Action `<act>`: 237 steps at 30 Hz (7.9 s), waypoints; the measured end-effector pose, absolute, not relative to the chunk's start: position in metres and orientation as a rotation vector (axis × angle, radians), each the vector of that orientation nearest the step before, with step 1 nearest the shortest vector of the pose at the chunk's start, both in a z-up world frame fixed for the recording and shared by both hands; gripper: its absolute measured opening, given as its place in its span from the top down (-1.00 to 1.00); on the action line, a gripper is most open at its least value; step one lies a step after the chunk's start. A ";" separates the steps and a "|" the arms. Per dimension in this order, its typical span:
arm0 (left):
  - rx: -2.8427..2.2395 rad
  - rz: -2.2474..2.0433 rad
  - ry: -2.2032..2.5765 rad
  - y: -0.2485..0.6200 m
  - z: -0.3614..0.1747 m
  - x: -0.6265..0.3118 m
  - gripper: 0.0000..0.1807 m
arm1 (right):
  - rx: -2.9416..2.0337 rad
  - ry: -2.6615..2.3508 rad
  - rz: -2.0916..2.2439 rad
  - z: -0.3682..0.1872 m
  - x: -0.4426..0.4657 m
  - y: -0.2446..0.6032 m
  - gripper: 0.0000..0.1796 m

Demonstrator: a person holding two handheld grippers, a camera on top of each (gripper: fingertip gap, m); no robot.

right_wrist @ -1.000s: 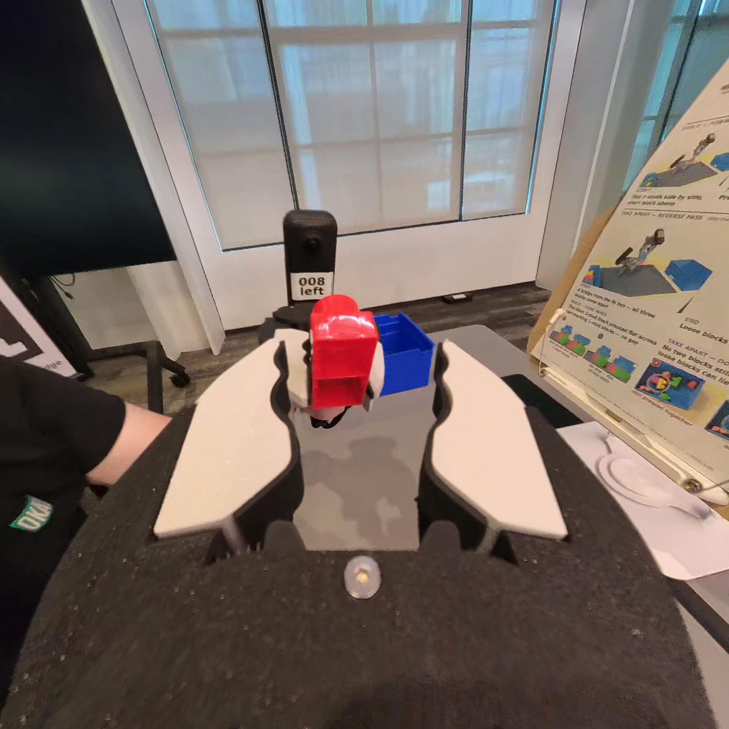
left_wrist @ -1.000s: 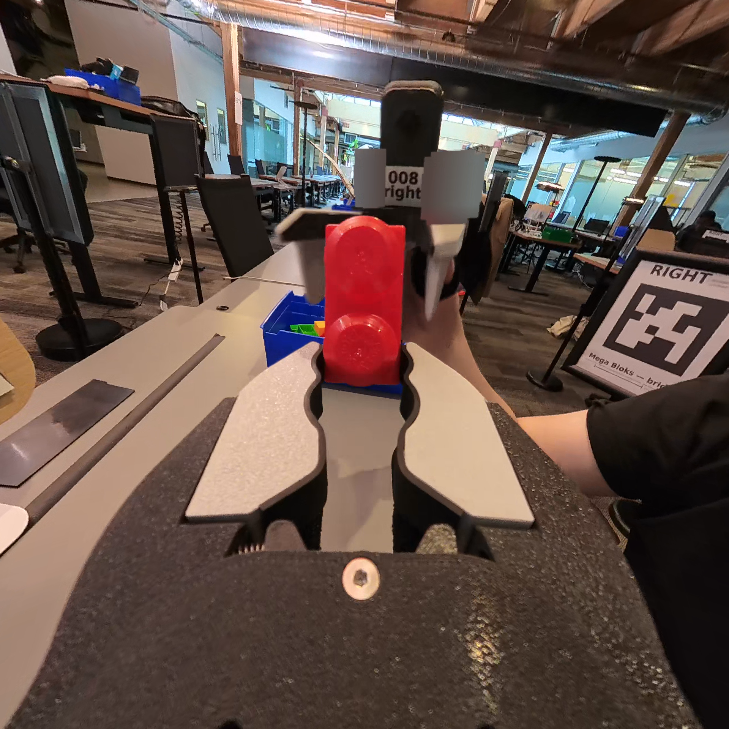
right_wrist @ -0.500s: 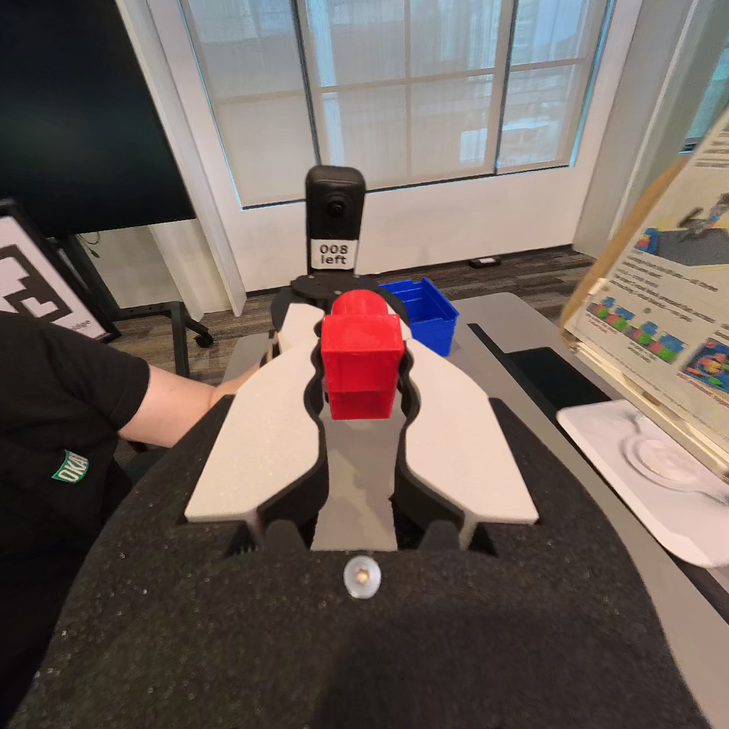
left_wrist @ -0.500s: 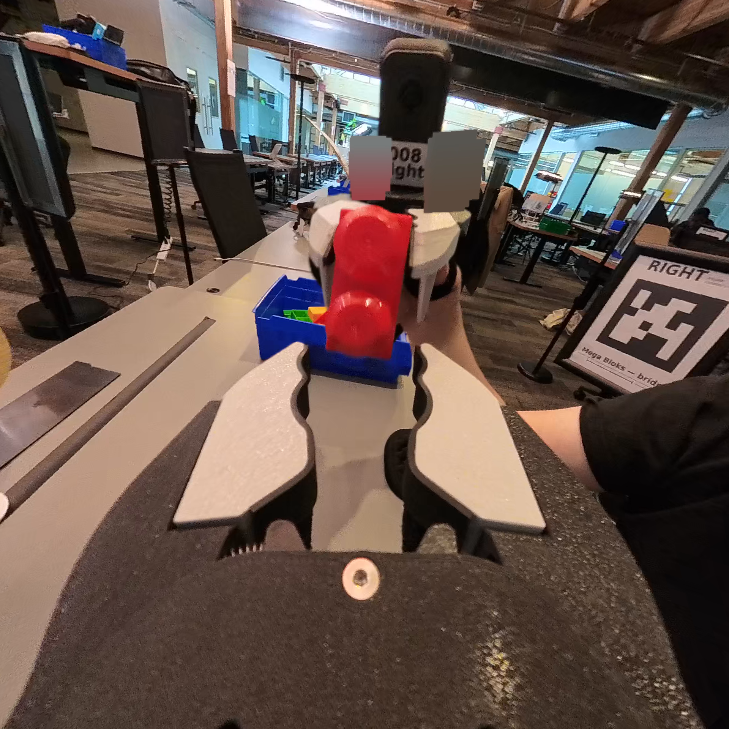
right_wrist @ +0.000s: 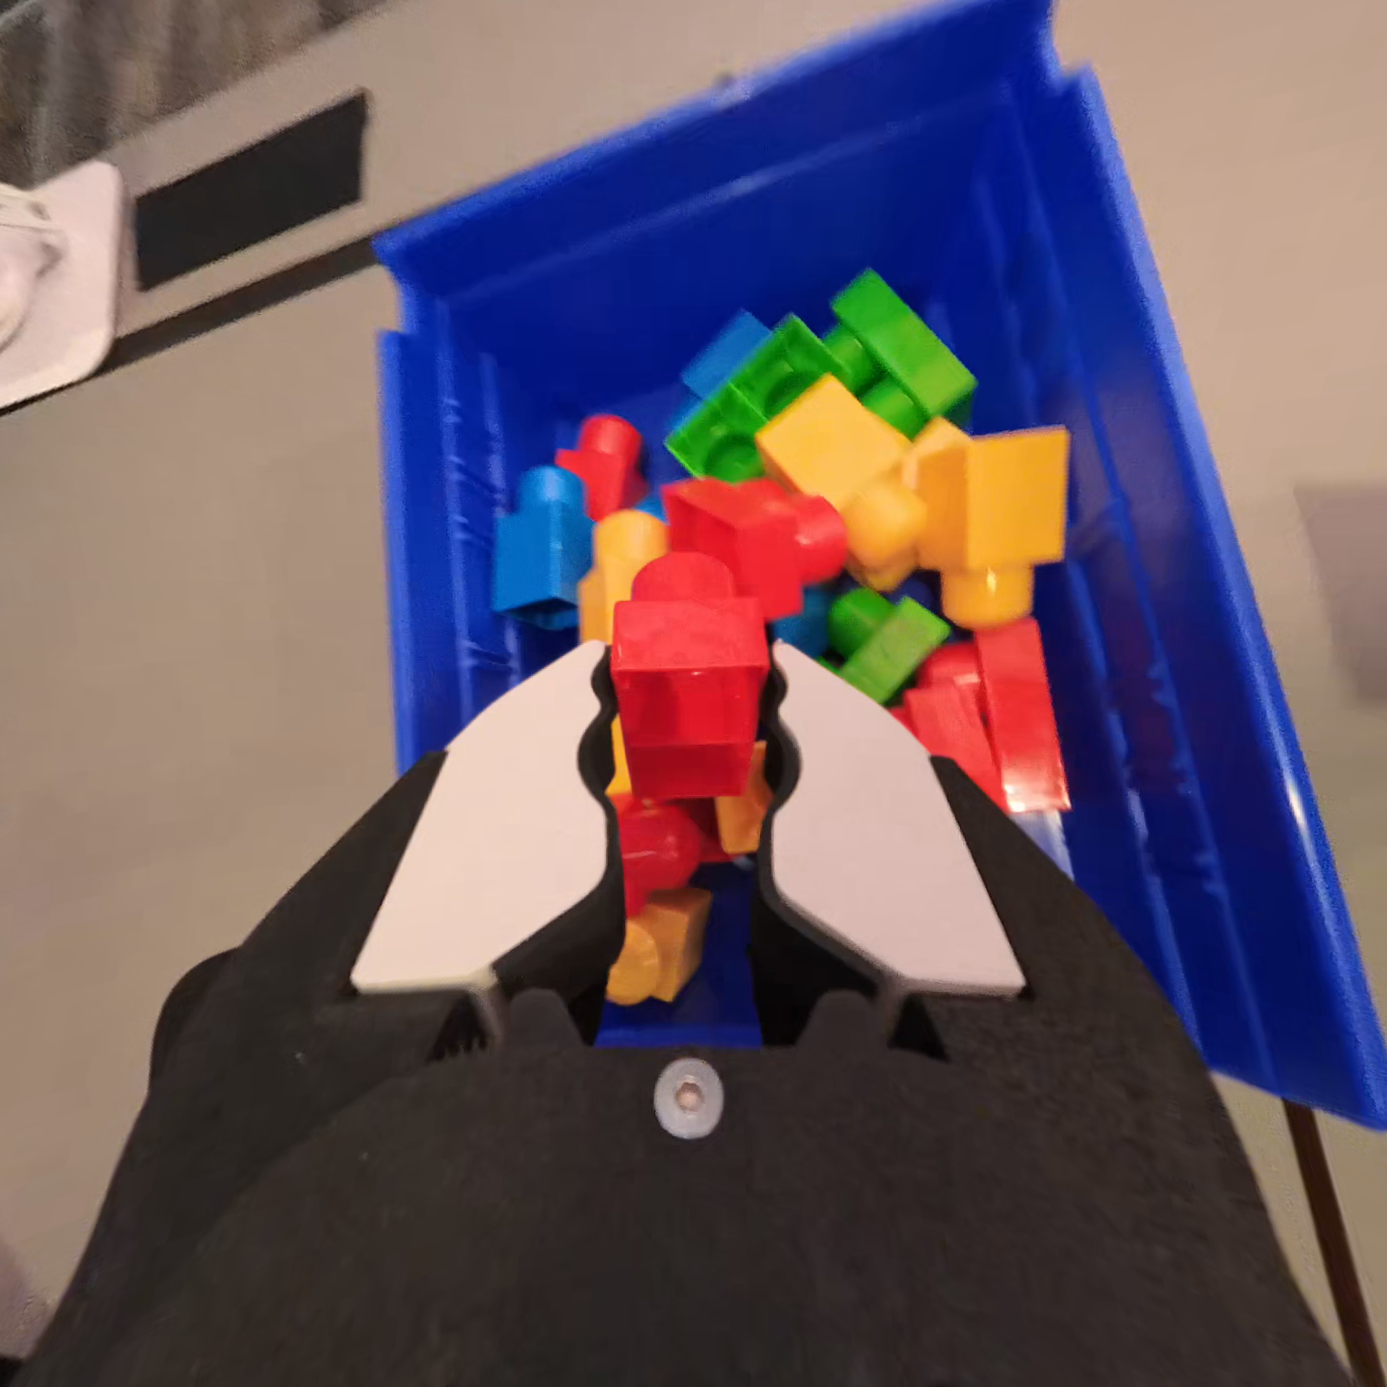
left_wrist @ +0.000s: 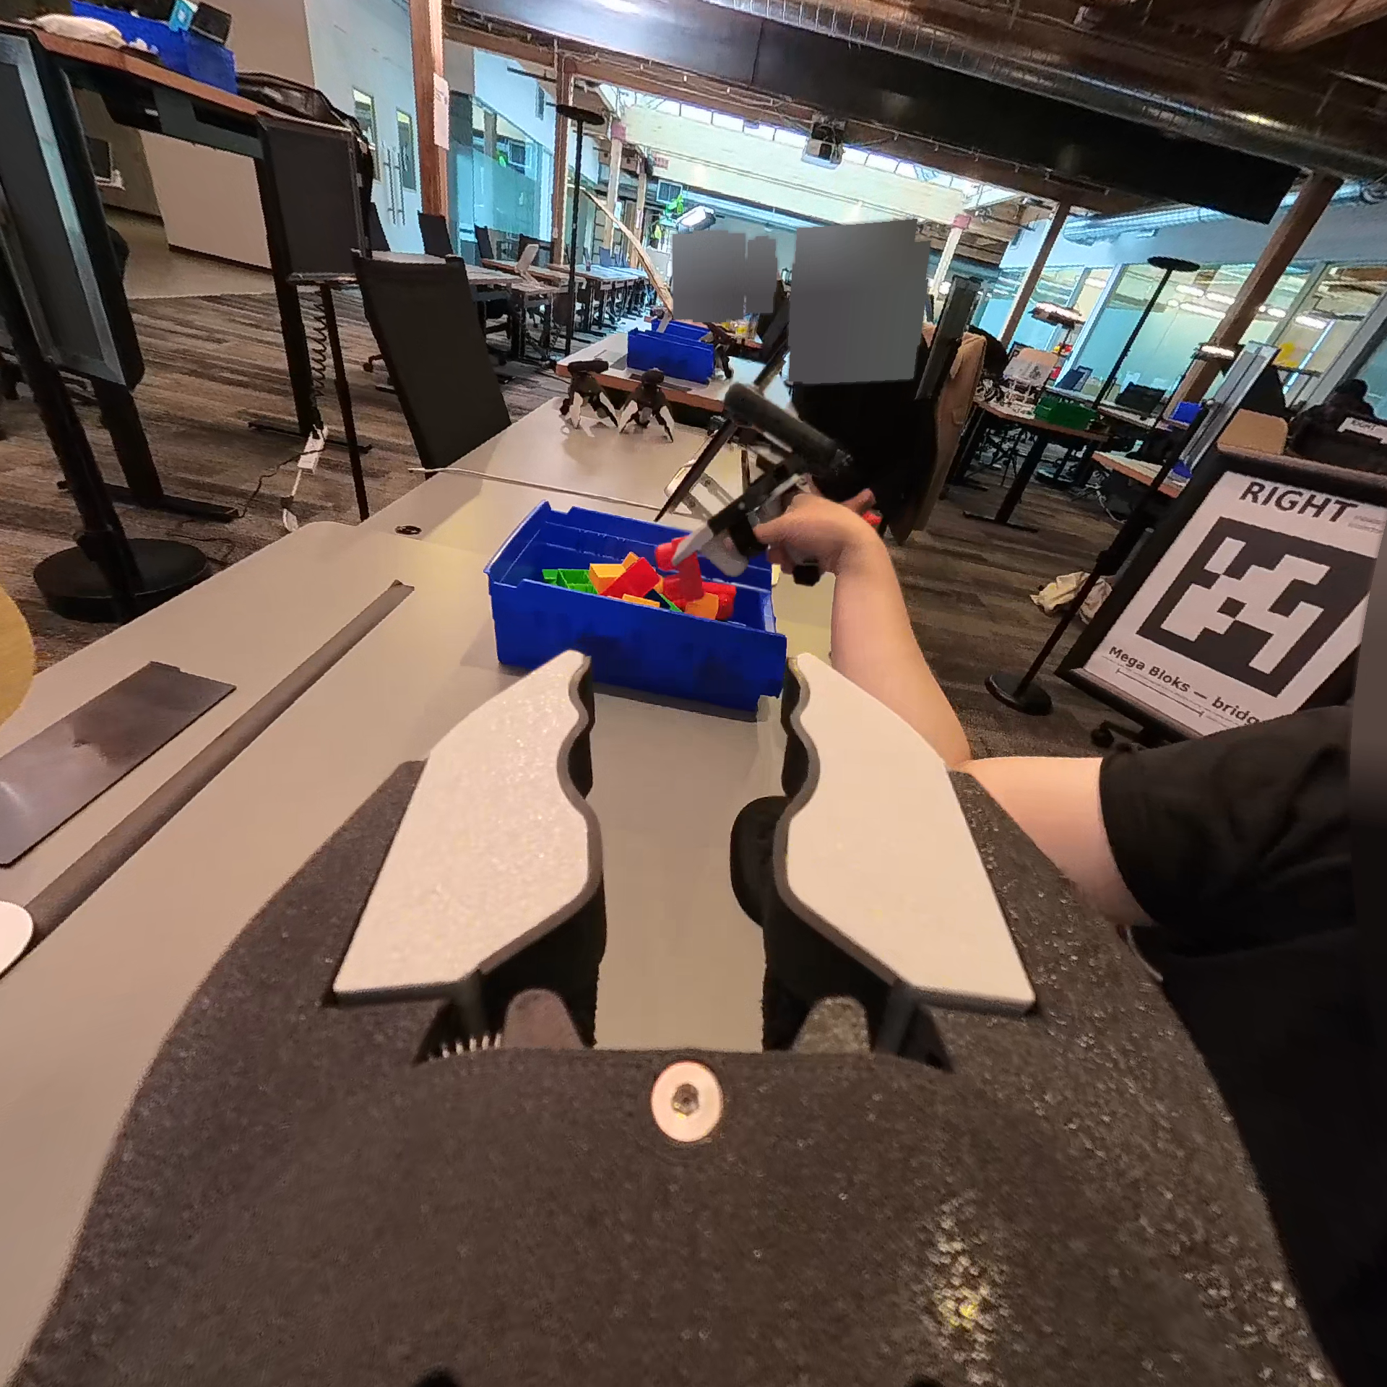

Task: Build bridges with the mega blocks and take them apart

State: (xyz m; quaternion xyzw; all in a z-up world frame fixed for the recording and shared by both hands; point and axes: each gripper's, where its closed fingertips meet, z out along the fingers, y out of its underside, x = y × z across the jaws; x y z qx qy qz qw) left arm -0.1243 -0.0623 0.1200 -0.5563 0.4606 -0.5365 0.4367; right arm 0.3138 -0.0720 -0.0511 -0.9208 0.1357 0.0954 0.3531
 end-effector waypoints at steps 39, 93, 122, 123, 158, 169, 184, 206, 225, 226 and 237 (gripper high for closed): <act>-1.646 -0.752 0.871 -0.008 0.121 -0.191 0.42 | -1.514 -0.229 0.286 0.149 0.182 -0.017 0.35; -2.815 -0.061 0.360 0.011 -0.106 -0.567 0.91 | -2.526 0.019 0.036 -0.037 0.434 -0.073 0.40; -2.628 -0.860 0.536 -0.056 -0.087 -0.253 0.60 | -2.917 0.020 0.271 -0.129 0.421 -0.062 0.95; -2.604 -0.925 0.507 -0.054 -0.080 -0.253 0.65 | -2.921 0.022 0.267 -0.129 0.421 -0.063 0.95; -2.083 -0.867 0.288 -0.193 -0.005 -0.432 0.75 | -2.734 -1.020 0.419 0.094 -0.095 0.038 0.95; -2.033 -0.762 0.039 -0.224 -0.008 -0.529 0.75 | -2.557 -1.442 0.699 0.027 -0.423 0.060 0.95; -1.893 -0.611 -0.356 -0.134 -0.013 -0.610 0.48 | -2.745 -1.236 0.576 -0.115 -0.489 0.083 0.94; -2.577 -0.412 -0.336 -0.055 -0.075 -0.596 0.47 | -2.111 -1.346 0.299 0.036 -0.336 0.058 0.38; -3.109 -0.216 0.130 -0.060 -0.080 -0.632 0.80 | -2.234 -0.867 0.423 -0.003 -0.017 -0.079 0.49; -3.117 -0.206 0.163 -0.059 -0.080 -0.636 0.80 | -2.244 -0.847 0.422 -0.006 -0.008 -0.084 0.49; -3.097 -0.133 0.660 -0.046 -0.080 -0.675 0.78 | -2.323 -0.712 0.393 -0.027 0.046 -0.115 0.49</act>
